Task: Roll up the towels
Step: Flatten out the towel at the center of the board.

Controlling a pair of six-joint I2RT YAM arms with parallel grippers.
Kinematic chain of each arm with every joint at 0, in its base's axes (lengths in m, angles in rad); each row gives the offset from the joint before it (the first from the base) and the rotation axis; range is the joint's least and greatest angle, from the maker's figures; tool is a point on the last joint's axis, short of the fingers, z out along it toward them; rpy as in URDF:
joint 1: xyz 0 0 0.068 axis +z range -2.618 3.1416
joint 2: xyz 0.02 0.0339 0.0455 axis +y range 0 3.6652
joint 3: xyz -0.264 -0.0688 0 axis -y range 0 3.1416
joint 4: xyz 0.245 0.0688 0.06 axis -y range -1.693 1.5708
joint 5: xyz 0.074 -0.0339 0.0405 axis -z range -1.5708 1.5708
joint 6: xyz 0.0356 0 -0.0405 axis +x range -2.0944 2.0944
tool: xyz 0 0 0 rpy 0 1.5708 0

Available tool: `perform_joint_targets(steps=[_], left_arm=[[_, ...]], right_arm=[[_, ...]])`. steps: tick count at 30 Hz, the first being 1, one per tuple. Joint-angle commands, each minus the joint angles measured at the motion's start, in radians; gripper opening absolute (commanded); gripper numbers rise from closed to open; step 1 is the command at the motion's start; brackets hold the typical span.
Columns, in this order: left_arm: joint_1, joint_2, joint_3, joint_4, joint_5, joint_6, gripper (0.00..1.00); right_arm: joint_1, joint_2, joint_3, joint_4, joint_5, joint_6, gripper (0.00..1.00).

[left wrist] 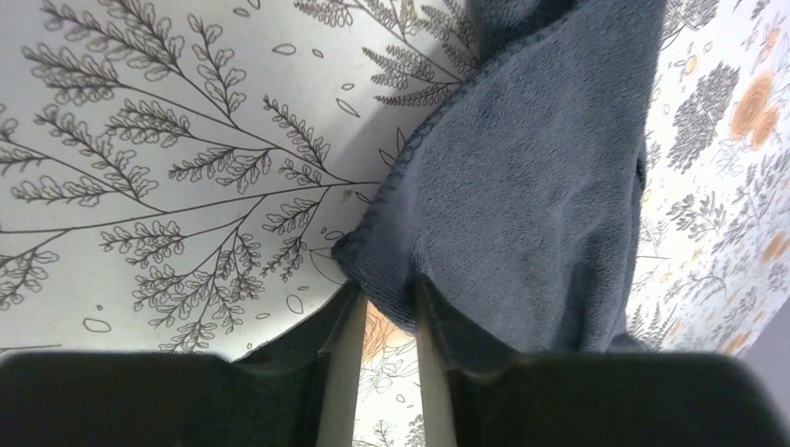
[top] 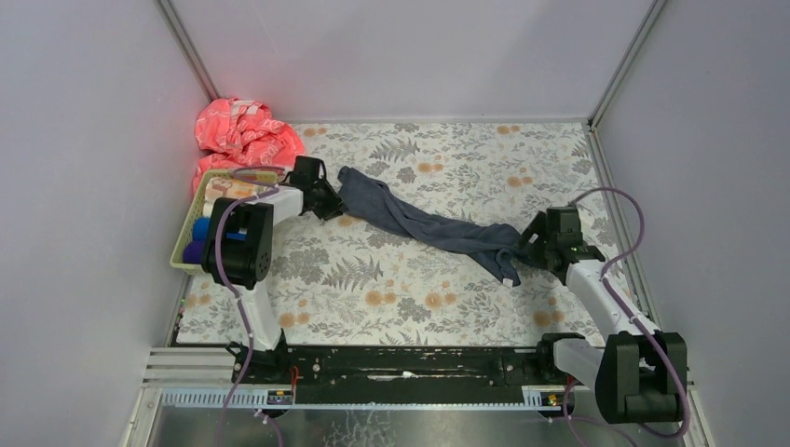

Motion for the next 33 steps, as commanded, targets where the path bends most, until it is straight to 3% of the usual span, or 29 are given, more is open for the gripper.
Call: perform_joint_targets(steps=[1, 3, 4, 10, 25, 29, 33], left_arm=[[0.007, 0.019, 0.011, 0.031, 0.056, -0.001, 0.15], [0.008, -0.024, 0.027, -0.006, 0.032, 0.021, 0.02], [0.009, -0.054, 0.033, -0.029, 0.009, 0.035, 0.00], [0.026, -0.239, 0.042, -0.166, -0.112, 0.116, 0.00], [0.066, -0.400, 0.051, -0.302, -0.103, 0.232, 0.00], [0.077, -0.392, 0.090, -0.304, -0.113, 0.241, 0.00], [0.091, -0.340, 0.192, -0.305, -0.106, 0.240, 0.00]], right_arm=[[-0.105, 0.000, -0.058, 0.076, -0.147, 0.112, 0.87], [-0.120, 0.008, -0.060, 0.106, -0.165, 0.121, 0.85], [-0.123, 0.013, -0.056, 0.110, -0.165, 0.121, 0.85], [-0.144, 0.071, -0.046, 0.138, -0.168, 0.132, 0.84], [-0.151, 0.281, -0.041, 0.299, -0.186, 0.182, 0.72], [-0.152, 0.330, 0.002, 0.330, -0.171, 0.165, 0.54], [-0.156, 0.399, 0.114, 0.334, -0.182, 0.128, 0.20]])
